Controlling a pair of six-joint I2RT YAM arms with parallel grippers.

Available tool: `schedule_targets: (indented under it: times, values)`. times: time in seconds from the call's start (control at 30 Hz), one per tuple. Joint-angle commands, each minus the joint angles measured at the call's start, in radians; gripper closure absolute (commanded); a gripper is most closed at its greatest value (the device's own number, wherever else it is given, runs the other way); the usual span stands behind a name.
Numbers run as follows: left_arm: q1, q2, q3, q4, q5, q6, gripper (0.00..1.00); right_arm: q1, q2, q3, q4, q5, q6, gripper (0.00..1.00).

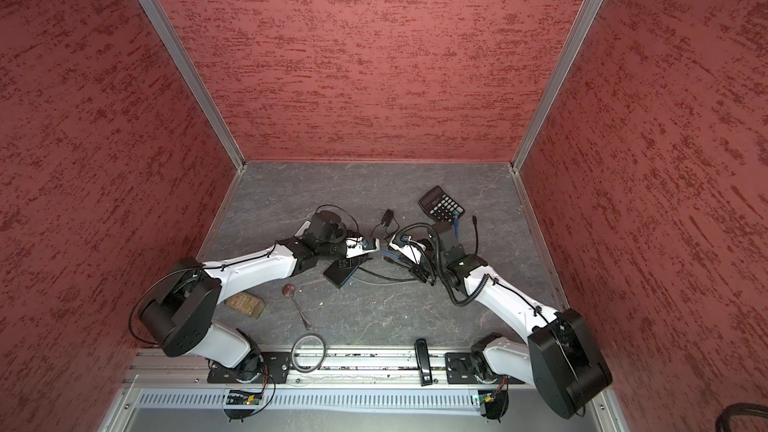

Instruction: Insert the plug into the switch port

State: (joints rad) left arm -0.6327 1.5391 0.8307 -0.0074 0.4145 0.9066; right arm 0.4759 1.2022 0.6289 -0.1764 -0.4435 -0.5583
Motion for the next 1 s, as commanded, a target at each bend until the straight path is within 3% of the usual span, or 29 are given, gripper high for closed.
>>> schedule_targets:
  times: [0.0,0.1,0.2,0.3,0.47,0.67,0.97]
  values:
    - [0.008,0.008,0.024,-0.015,0.015,0.016,0.58,0.007,0.0,-0.011,0.002,0.001,-0.02,0.99]
    - [0.007,0.008,0.025,-0.019,0.013,0.022,0.7,0.007,0.005,-0.008,0.002,0.003,-0.02,0.99]
    - [0.006,0.01,0.026,-0.012,0.0,0.021,0.72,0.007,0.005,-0.007,0.005,0.005,-0.02,0.98]
    - [0.004,0.011,0.026,-0.011,0.001,0.022,0.8,0.007,0.004,-0.006,0.007,0.003,-0.019,0.98]
    - [-0.006,0.006,0.019,-0.008,0.012,0.021,0.8,0.007,0.003,-0.013,0.038,-0.02,-0.02,0.93]
    - [-0.035,-0.009,-0.002,0.012,0.032,0.006,0.8,0.023,0.002,-0.056,0.156,-0.083,-0.02,0.69]
    - [-0.054,-0.058,-0.069,0.087,0.099,-0.051,0.81,0.067,0.026,-0.078,0.258,-0.111,-0.079,0.63]
